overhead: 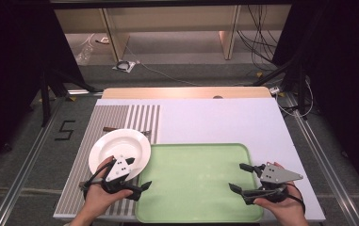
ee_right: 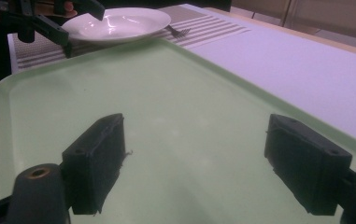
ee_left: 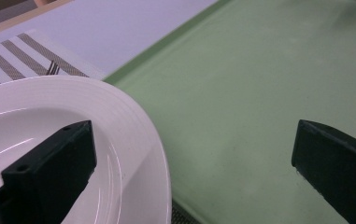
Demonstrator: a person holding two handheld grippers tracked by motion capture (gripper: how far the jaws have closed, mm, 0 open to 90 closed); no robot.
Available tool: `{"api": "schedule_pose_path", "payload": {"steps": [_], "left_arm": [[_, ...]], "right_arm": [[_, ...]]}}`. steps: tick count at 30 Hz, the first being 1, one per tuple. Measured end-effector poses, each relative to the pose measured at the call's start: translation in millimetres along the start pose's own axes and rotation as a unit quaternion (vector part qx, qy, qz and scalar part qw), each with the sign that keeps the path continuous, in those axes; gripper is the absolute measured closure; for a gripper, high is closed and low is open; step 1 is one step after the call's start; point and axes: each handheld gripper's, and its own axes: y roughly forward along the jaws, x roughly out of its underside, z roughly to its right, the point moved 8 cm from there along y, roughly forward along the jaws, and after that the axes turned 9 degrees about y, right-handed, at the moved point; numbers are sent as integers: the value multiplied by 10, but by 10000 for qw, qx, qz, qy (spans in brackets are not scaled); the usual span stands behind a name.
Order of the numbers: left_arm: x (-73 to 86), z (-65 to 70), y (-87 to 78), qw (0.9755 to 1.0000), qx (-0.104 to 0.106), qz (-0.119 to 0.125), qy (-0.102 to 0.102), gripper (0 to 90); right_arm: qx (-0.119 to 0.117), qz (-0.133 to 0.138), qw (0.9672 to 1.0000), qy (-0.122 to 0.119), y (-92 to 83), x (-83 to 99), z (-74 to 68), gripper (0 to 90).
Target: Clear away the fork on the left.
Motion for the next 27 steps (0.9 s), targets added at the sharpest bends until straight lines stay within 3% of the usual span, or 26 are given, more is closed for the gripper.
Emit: {"api": "schedule_pose_path", "payload": {"steps": [8,9,11,13,15,16,17,19,25,27], "left_arm": [[-5,6,-13,10000,-2,-57,43,16],[-5,6,-13,10000,-2,-57,43,68],[-34,-32,-48,9999,-73,-118,-79,310],[-83,-81,-58,9994,-132,-330,-56,587],[-96,-76,-48,9993,-72,-379,-22,685],[-117,-57,-2,9981,17,-577,230,757],[-117,-57,-2,9981,17,-577,230,816],[-129,-41,72,9957,83,-779,501,896],[-213,-103,186,9932,108,-1005,572,898],[-298,-233,270,9926,25,-1096,522,898]], "right_arm": [[20,8,10000,-67,-7,-3,-4,221],[30,8,10000,-68,-7,-5,-4,221],[28,14,10000,-27,-6,-6,-4,221],[62,-10,10000,-43,-6,-2,6,222],[68,-26,10000,-37,-5,1,8,223],[70,19,10000,-55,1,-8,9,224],[70,19,10000,-55,1,-8,9,224],[94,36,9999,-36,-8,-13,13,224],[136,49,9999,-17,-13,-17,24,224],[131,90,9999,-46,-10,-26,20,224]]}}
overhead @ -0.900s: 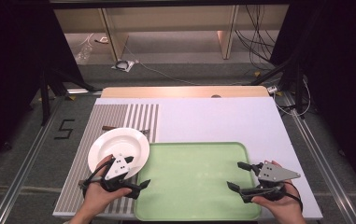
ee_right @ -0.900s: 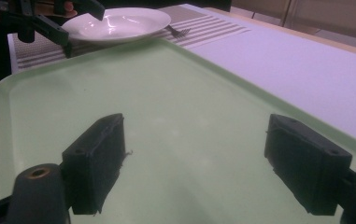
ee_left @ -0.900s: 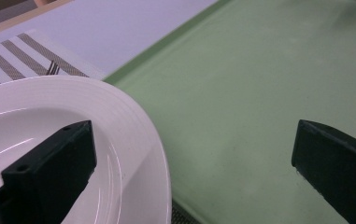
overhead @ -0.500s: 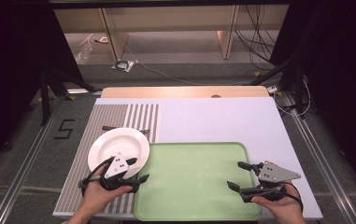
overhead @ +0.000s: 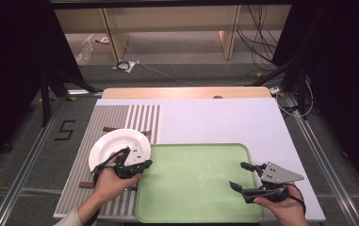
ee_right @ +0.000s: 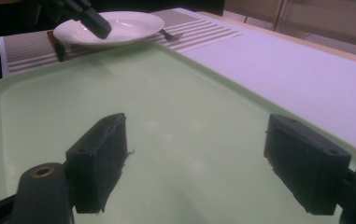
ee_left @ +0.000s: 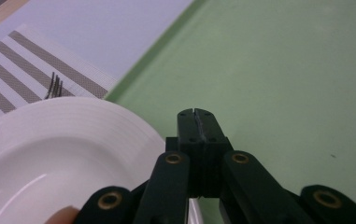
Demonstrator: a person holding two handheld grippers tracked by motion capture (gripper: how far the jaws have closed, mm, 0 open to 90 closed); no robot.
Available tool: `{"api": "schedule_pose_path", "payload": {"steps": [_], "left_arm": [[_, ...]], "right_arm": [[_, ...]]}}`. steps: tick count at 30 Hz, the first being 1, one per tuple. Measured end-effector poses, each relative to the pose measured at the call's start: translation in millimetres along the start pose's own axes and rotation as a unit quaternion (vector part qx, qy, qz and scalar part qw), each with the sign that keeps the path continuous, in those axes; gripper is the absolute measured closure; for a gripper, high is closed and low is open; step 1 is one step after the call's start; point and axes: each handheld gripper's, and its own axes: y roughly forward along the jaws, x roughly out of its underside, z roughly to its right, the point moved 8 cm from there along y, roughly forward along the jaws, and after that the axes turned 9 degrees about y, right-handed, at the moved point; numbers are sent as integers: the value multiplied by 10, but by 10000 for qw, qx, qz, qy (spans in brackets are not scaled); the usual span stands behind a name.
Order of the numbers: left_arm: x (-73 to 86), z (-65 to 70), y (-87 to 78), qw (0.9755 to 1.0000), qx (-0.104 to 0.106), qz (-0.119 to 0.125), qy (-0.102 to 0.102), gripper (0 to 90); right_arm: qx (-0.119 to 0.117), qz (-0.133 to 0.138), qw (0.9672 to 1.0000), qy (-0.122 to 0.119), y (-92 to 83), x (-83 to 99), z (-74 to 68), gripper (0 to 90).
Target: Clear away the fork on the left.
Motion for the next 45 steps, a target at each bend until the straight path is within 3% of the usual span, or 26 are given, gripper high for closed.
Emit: {"api": "schedule_pose_path", "payload": {"steps": [2,3,7,8,10,12,13,19,23,32,45], "left_arm": [[-32,-69,26,10000,-69,-49,1,899],[-107,-212,97,9998,-163,-99,-57,899],[-218,-521,311,9991,-295,-261,-164,899],[-218,-521,311,9991,-295,-261,-164,899],[-231,-690,486,9980,-258,-526,-222,899],[-221,-733,539,9974,-273,-626,-221,899],[-186,-794,625,9960,-269,-829,-214,899],[-114,-866,744,9940,-262,-1008,-326,898],[-74,-888,809,9925,-272,-1157,-299,899],[-45,-984,896,9905,-340,-1283,-364,899],[-24,-1255,1085,9855,-451,-1561,-497,899]], "right_arm": [[13,10,10000,-7,-1,-4,-3,224],[31,-21,10000,-7,-10,-6,-7,224],[14,11,10000,-2,-2,-7,-9,223],[38,-21,10000,2,-10,-5,-6,223],[31,-6,10000,13,-14,-6,-7,222],[31,-7,10000,31,-17,-5,-7,222],[7,30,10000,31,-14,-7,-1,222],[24,49,10000,42,-19,-9,13,223],[-5,64,10000,55,-5,-10,-2,222],[13,8,10000,77,-14,-1,8,222],[17,79,9999,105,-20,-14,20,223]]}}
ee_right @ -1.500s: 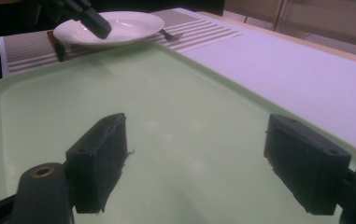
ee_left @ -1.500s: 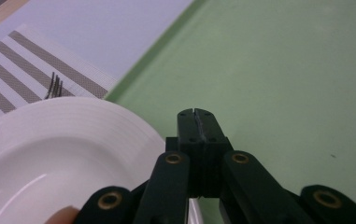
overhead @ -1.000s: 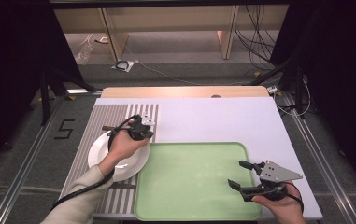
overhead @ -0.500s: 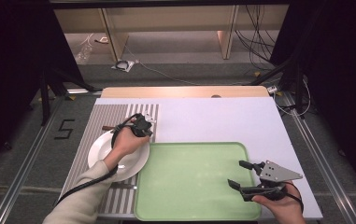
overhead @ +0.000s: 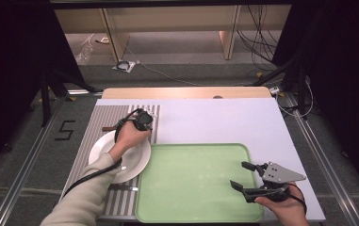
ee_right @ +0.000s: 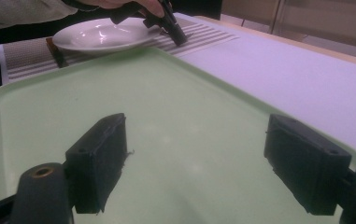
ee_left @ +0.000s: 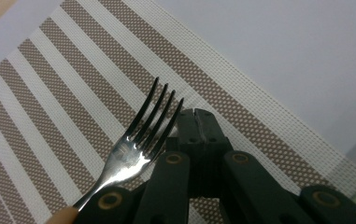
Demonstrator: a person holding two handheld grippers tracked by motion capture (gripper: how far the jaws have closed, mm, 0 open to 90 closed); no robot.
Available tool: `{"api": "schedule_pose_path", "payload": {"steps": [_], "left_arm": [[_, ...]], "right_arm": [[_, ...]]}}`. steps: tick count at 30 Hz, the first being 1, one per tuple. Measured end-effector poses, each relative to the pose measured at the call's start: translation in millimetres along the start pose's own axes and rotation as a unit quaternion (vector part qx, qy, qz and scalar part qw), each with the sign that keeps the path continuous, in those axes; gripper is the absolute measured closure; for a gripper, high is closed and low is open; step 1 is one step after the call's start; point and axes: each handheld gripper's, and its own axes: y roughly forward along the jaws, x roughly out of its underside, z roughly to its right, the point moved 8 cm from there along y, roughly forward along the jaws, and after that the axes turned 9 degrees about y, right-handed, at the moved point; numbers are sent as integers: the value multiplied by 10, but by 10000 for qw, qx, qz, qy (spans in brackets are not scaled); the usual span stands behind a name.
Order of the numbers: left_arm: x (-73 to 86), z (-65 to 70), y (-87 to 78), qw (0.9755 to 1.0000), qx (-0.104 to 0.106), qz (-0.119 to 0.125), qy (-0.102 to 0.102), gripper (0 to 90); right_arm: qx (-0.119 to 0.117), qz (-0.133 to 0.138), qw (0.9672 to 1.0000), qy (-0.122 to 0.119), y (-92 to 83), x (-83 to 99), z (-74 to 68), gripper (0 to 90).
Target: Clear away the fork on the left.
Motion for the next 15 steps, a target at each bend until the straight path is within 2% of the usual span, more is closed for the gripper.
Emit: {"api": "schedule_pose_path", "payload": {"steps": [7,12,15], "left_arm": [[-61,-120,60,10000,-56,-52,-60,900],[-78,-214,115,9998,-93,-59,-190,899],[-95,-269,145,9996,-101,-43,-256,899]], "right_arm": [[17,-54,10000,-5,-5,9,4,223],[-2,-1,10000,33,5,7,4,223],[22,-79,10000,14,-3,17,7,222]]}}
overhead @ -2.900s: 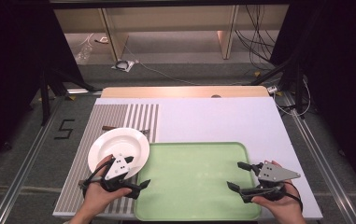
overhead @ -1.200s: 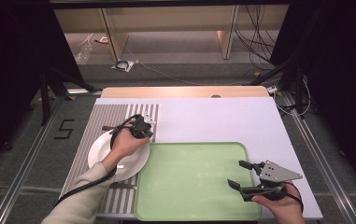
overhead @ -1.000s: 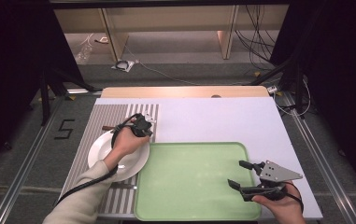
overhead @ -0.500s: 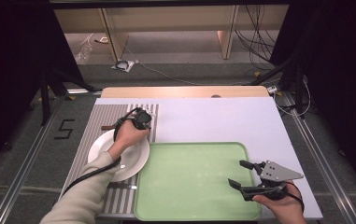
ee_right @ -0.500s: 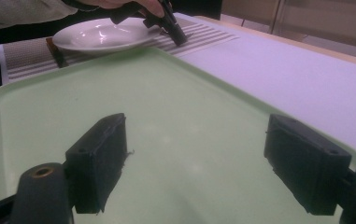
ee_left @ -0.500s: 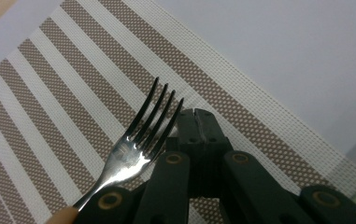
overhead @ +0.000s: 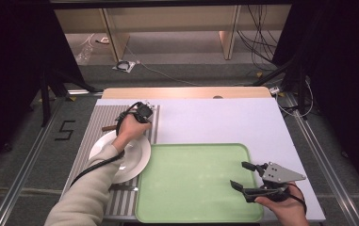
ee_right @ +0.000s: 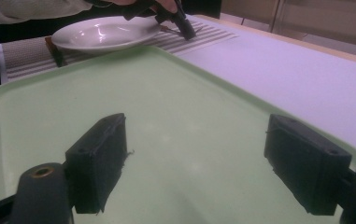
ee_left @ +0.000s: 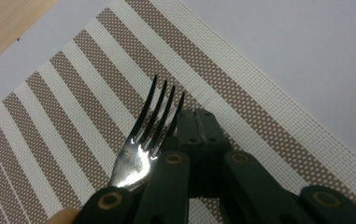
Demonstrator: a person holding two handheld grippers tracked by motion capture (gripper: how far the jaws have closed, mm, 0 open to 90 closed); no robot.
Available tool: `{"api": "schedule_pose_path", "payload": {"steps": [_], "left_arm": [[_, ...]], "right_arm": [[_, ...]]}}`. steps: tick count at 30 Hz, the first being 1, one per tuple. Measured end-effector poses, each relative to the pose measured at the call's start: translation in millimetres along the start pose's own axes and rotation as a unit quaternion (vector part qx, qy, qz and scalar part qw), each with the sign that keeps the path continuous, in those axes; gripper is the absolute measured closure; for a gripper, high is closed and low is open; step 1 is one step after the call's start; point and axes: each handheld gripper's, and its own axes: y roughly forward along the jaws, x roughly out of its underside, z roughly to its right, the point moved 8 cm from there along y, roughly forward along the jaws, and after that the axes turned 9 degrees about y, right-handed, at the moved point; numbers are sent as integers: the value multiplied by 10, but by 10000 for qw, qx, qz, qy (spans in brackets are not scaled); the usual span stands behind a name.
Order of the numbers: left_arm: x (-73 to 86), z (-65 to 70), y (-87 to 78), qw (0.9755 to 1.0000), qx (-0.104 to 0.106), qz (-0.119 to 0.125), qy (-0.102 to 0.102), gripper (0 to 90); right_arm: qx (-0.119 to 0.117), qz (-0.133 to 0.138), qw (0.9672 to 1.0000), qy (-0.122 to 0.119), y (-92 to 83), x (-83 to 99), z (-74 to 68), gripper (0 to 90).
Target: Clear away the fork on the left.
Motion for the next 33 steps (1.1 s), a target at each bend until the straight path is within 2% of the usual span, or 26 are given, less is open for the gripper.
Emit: {"api": "schedule_pose_path", "payload": {"steps": [8,15,17,19,20,21,22,23,25,26,27,28,29,31,32,33], "left_arm": [[-53,-112,70,9999,-41,-16,-113,899],[-72,-133,86,9999,-76,-15,-132,898],[-67,-127,56,9999,-18,21,-123,891],[-59,-174,-100,9997,12,209,-143,857],[-59,-174,-100,9997,12,209,-143,839],[-9,-259,-228,9996,-20,273,-97,818],[-9,-259,-228,9996,-20,273,-97,794],[84,-372,-330,9997,-60,237,-37,758],[210,-504,-387,9997,-144,144,131,654],[210,-504,-387,9997,-144,144,131,607],[352,-612,-410,9997,-102,-9,227,571],[352,-612,-410,9997,-102,-9,227,553],[478,-701,-419,9993,-81,-110,356,528],[586,-758,-414,9992,-6,-229,334,515],[586,-758,-414,9992,-6,-229,334,505],[669,-778,-387,9989,77,-302,353,499]], "right_arm": [[-17,19,10000,16,12,5,3,222],[-26,32,10000,13,13,3,-4,222],[-25,19,10000,22,9,4,-5,222],[-14,23,10000,30,10,5,3,222],[-15,20,10000,31,9,6,4,222],[-13,20,10000,36,9,7,4,222],[-13,20,10000,36,9,7,4,222],[-18,23,10000,41,13,5,3,222],[-25,34,10000,48,21,5,-1,222],[-25,34,10000,48,21,5,-1,222],[-23,6,10000,37,23,9,-5,222],[-23,6,10000,37,23,9,-5,222],[2,-35,10000,18,20,9,-8,222],[0,-39,10000,14,23,9,-8,222],[0,-39,10000,14,23,9,-8,222],[-25,-13,10000,48,33,9,-8,221]]}}
